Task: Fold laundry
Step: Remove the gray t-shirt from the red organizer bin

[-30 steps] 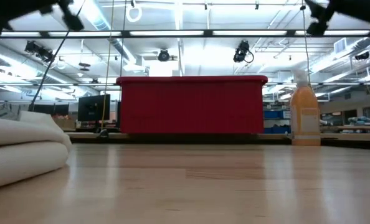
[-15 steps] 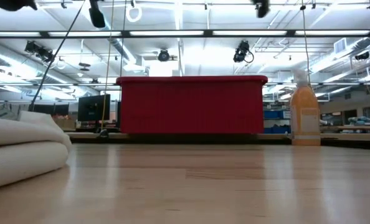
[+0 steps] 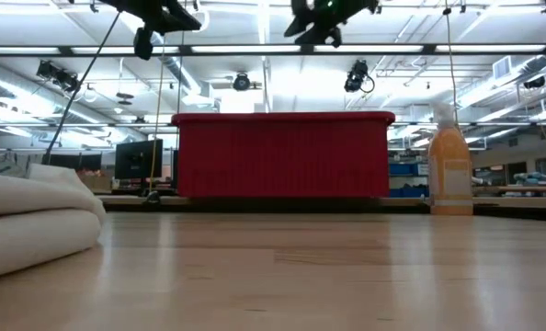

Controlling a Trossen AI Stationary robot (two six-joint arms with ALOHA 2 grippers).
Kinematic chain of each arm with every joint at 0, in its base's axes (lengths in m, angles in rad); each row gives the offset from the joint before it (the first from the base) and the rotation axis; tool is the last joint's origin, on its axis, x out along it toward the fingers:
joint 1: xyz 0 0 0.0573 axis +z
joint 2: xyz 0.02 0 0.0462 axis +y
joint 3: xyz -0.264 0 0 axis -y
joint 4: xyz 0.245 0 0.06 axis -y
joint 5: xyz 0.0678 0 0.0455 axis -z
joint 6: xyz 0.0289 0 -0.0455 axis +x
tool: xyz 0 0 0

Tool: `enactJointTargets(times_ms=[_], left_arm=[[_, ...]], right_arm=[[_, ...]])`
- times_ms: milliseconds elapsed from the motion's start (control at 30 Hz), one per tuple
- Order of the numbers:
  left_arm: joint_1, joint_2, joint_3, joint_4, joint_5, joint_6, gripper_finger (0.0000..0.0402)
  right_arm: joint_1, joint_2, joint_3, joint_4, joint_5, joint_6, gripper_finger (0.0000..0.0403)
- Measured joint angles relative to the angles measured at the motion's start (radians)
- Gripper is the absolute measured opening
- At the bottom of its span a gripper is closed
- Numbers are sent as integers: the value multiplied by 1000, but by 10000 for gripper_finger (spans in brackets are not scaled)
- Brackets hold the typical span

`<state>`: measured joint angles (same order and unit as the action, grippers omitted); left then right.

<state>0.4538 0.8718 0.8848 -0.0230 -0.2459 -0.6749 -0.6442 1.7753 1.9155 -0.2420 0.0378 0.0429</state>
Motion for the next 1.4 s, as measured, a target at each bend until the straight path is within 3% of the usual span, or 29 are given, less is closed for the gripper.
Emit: enactJointTargets(times_ms=[200,433,600,767,1000,1200,1400], left_arm=[[57,45,51,-84,-2,37,49],[86,45,52,-189,-3,37,148],[90,44,52,-225,-3,77,217],[93,44,52,-224,-4,126,261],[130,44,52,-225,-5,144,270],[161,44,52,-225,-4,141,270],[185,44,52,-232,-5,145,270]], right_arm=[[-58,192,203,-35,-42,-127,240],[-100,405,426,-144,-5,-245,316],[-102,472,419,-96,21,-289,351],[-120,544,441,-71,1,-290,351],[-126,600,439,-1,53,-315,339],[-102,628,440,59,117,-460,329],[-98,682,439,52,152,-460,326]])
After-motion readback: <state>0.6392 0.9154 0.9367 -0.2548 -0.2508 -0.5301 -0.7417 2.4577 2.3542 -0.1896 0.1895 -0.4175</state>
